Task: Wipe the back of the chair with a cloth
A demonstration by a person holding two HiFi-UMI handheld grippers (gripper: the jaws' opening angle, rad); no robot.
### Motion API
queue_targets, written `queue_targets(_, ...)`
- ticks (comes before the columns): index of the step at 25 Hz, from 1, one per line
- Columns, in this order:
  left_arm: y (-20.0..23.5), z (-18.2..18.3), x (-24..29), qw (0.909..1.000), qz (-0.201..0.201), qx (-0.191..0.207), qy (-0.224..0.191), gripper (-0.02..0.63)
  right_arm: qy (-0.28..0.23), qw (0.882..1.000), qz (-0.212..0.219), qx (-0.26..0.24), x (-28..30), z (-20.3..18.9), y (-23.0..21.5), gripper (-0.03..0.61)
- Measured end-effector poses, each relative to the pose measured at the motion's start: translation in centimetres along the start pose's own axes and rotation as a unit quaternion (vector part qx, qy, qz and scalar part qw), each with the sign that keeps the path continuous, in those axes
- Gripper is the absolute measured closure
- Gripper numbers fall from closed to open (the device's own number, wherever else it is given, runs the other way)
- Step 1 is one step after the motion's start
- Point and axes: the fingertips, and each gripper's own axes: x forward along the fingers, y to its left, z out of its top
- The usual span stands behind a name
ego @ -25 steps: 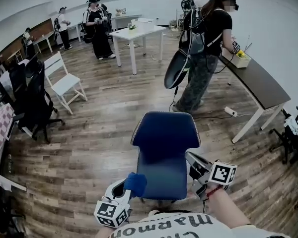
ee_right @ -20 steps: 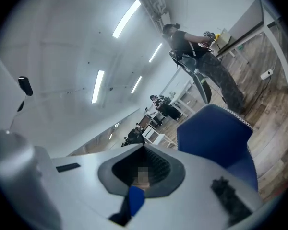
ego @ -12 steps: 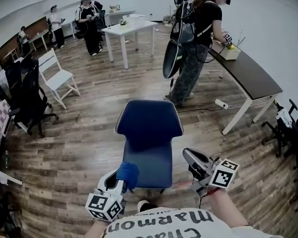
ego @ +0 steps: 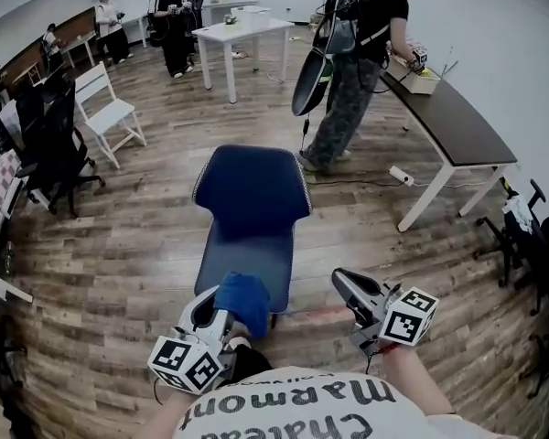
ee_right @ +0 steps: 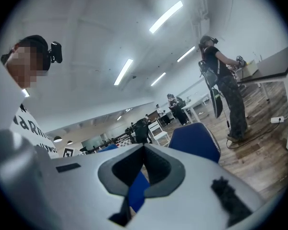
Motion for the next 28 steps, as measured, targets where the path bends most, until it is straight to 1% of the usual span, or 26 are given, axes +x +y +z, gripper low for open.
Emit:
queue_targets(3,-2.6,-0.9,-1.4,0.9999,0.004,-0.006,-0.013,0.574,0.002,1.000,0.007,-0.004,-2.6,-1.0,0.4,0.565)
queue_targets(6,-4.2,-1.8,-2.8,0.9997,0.014,0.002,-0.018,0.574,-0.007,1.000,0.018,0.006,-4.6,-1.9,1.0,0.565)
queue_targets(9,-5.0,-2.6,-4.3,0.9995,0.022,0.018,-0.013,0.574,-0.022,0.999,0.030,0.022,-5.7,-2.5,1.8,0.565)
queue_targets(12,-5.3,-2.9,-5.6,0.9991,0.034,0.024,-0.010,0.574,-0.026,0.999,0.040,0.021,-6.2,-2.9,2.7,0.565)
queue_targets(16,-6.0,-3.7,-7.0,0.9988,0.042,0.024,-0.008,0.574,-0.010,0.998,0.056,0.010,-6.6,-4.2,4.2,0.565)
queue_targets(21,-6.8,-4.3,-8.5,0.9985,0.051,0.019,-0.009,0.574,0.010,0.998,0.059,0.010,-7.2,-5.4,5.0,0.565)
queue_targets(25,-6.7,-4.3,-9.7,0.9978,0.062,0.018,-0.011,0.574,0.024,0.998,0.065,-0.002,-6.9,-6.2,5.7,0.565)
queue_targets(28,-6.4,-4.9,-10.4,0.9974,0.070,0.015,-0.006,0.574,0.034,0.997,0.070,-0.002,-6.5,-7.1,6.1,0.565)
